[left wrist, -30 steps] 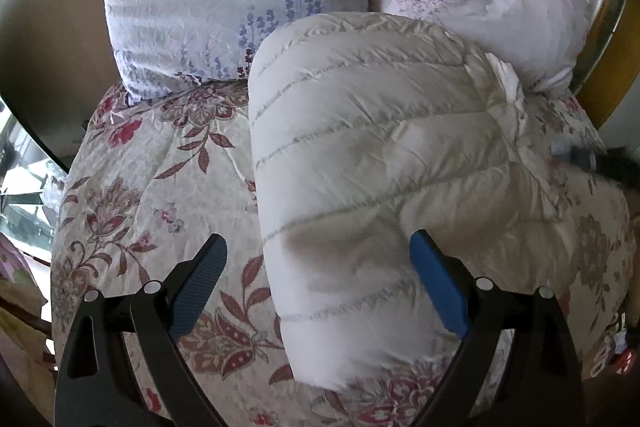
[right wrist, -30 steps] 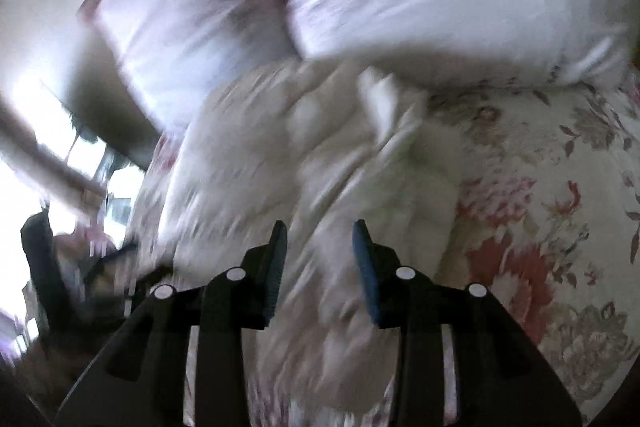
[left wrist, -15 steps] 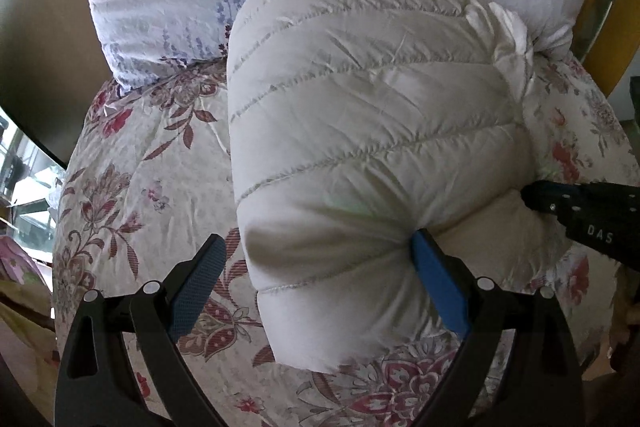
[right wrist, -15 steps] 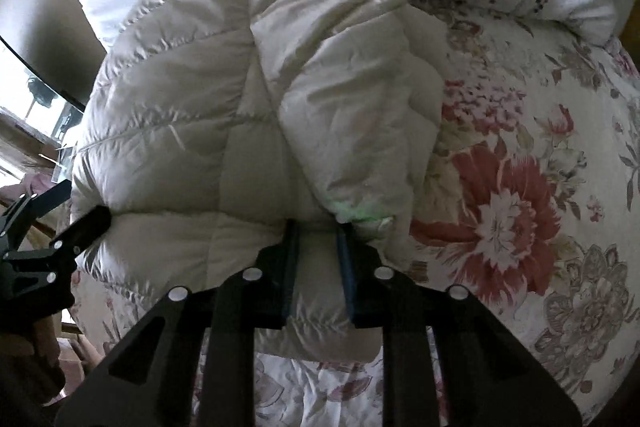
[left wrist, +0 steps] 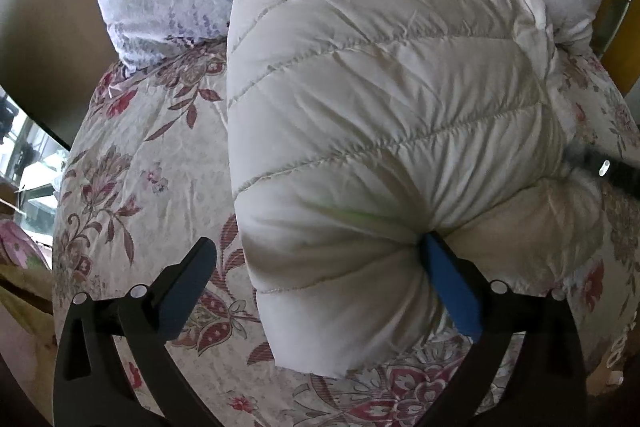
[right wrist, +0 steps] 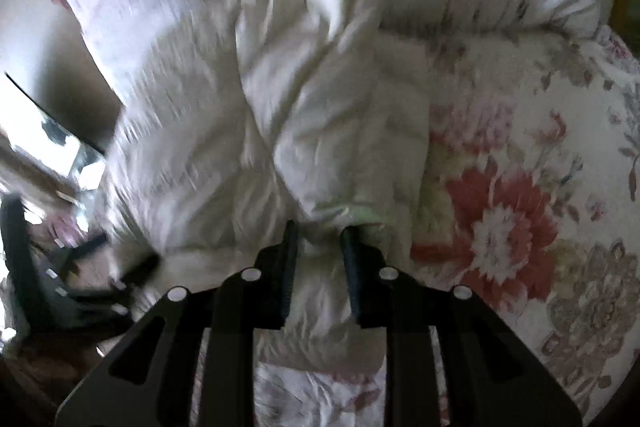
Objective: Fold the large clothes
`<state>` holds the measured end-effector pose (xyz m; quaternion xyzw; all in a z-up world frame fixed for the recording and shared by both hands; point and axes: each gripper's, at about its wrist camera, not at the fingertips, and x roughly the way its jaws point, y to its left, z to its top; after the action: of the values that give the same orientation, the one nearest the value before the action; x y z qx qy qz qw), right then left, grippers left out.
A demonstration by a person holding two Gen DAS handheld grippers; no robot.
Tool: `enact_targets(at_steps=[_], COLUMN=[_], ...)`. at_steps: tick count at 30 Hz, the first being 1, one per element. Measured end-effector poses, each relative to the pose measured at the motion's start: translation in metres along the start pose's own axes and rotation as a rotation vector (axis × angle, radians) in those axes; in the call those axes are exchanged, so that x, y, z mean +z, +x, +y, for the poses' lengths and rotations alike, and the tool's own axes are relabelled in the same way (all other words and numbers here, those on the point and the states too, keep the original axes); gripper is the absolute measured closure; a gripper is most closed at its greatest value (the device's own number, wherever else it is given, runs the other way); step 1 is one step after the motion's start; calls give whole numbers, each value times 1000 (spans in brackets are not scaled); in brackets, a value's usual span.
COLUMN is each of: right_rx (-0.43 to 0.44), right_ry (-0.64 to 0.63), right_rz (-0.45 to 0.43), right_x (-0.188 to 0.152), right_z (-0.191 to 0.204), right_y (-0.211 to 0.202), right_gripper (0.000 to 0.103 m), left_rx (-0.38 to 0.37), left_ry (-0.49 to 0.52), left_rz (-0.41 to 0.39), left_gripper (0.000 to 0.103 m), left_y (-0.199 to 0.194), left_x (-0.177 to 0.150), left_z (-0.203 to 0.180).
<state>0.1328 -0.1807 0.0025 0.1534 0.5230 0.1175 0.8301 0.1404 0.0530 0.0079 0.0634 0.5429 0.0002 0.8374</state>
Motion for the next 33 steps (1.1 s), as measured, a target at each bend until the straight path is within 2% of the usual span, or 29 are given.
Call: enact_targets(at_steps=[6,9,10,11,13,16,19,20,21,22,23,27,33], right_rx=[-11,24,31,18,1,39,86,91,90,103,111,56,-114], right_ry=[16,45,45,39,48,130,168,162,158,159,169,240,320], right_rz=[-18,-14,-8,-5,-32,-63,-29,-4,20,57,78,74,157], right_x=[28,35,35,33,31,38,49,51,51,49,46,29,9], right_z=[1,-1,-5,-9,-16,-30,-31,-28,-28,-27,-27,-40,-59], right_y=[15,0,-4,-11,-27,-34,-16,-5,4,16,23,26,45], right_gripper=[80,79,72,59,48,45,45,48,59,88,90,96,101], left_rx=[1,-3,-5,-6,-16,-47,-61,-59,-55,-53,-49,-20,-7], left_ry=[-12,-23,-29,-34,-41,-66,-69,-64,-54,-48,-41,-29,-83], left_rz=[3,15,18,21,24,31,37,36,35,32,27,-14,-80], left_gripper=[1,1,1,1,1,1,1,1,1,1,1,1,1], left_y=[2,4,5,6,8,11,13,12,11,9,5,-12,-34], left_x=[3,5,5,4,2,1,1,2,2,3,3,1,0], left_z=[-3,-3,-2,-1,2,7,9,8,7,6,5,2,12])
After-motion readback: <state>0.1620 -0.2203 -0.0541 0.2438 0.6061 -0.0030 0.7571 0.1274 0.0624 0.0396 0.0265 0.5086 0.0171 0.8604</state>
